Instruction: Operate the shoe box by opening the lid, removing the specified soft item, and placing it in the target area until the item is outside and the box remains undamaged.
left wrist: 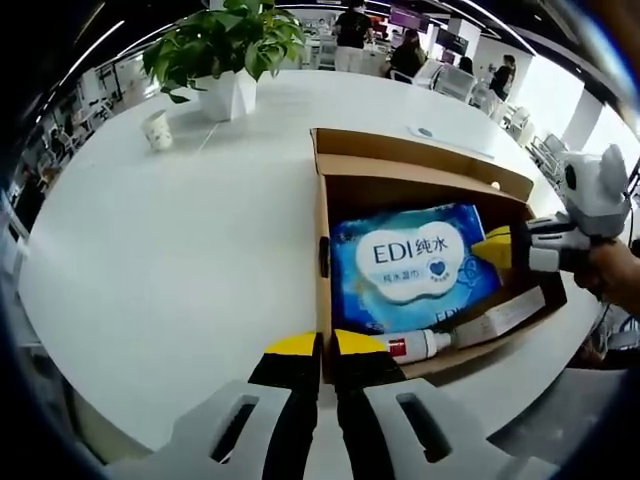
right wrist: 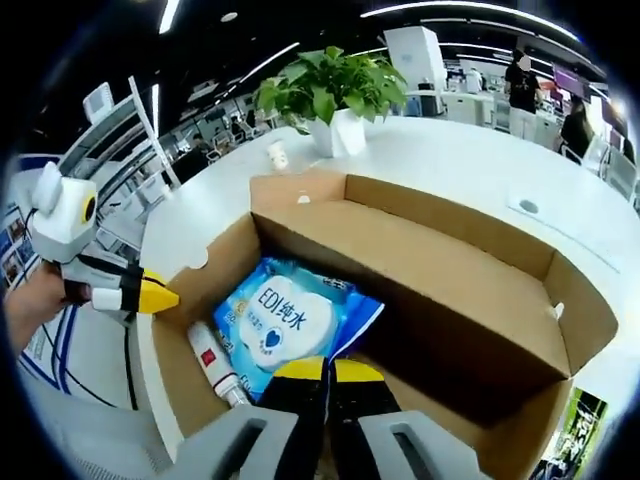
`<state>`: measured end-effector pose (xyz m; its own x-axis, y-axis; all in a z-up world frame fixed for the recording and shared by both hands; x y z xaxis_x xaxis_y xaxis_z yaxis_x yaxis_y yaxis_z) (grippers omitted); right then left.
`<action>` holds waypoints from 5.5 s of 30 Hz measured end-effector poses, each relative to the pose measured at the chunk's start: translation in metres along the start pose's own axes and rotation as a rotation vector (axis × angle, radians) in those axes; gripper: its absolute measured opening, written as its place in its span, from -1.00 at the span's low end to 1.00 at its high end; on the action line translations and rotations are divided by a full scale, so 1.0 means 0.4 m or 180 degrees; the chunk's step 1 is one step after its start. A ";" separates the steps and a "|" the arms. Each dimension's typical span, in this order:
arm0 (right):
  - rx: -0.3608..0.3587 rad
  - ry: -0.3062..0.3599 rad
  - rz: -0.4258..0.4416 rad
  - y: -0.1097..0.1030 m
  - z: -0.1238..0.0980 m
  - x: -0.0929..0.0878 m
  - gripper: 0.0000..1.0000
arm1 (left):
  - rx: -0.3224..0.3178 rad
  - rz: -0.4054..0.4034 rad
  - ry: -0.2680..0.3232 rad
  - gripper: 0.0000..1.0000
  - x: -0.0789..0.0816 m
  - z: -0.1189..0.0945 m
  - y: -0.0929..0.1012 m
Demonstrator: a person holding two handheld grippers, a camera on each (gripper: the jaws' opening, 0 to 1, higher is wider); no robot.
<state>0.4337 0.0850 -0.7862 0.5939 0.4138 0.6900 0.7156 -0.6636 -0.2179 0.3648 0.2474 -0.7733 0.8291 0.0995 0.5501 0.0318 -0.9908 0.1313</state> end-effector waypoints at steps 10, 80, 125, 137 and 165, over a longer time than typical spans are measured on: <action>-0.0058 0.0142 0.0022 0.004 -0.048 0.023 -1.00 | 0.0021 0.0116 0.0010 -0.95 -0.001 -0.007 0.007; 0.0176 0.0964 0.0175 -0.068 -0.367 0.275 -1.00 | -0.0068 0.0037 0.0134 -0.97 0.022 0.000 -0.006; -0.0733 0.1475 0.0471 0.251 -0.687 0.276 -1.00 | 0.0035 -0.0108 0.0141 -1.00 0.012 -0.028 -0.020; -0.0833 0.1297 0.0600 0.273 -0.637 0.191 -1.00 | 0.0057 -0.0106 0.0149 -0.99 0.013 -0.030 -0.029; -0.0953 0.0767 0.0933 0.285 -0.457 0.012 -1.00 | 0.0027 -0.0088 0.0169 -0.99 0.015 -0.028 -0.030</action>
<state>0.4509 -0.1025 -0.6817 0.6273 0.0499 0.7772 0.3725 -0.8956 -0.2432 0.3631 0.2607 -0.7623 0.7972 0.1314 0.5893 0.0594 -0.9884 0.1401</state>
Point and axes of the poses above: the point that each gripper's makers call its tool centre point, and the gripper's own axes: z roughly forward along the fingers, y roughly to its right, x roughly out of its top, the point moved 1 cm from there along -z, roughly backward along the fingers, and after that the axes turned 3 degrees about -z, right-handed, at the moved point
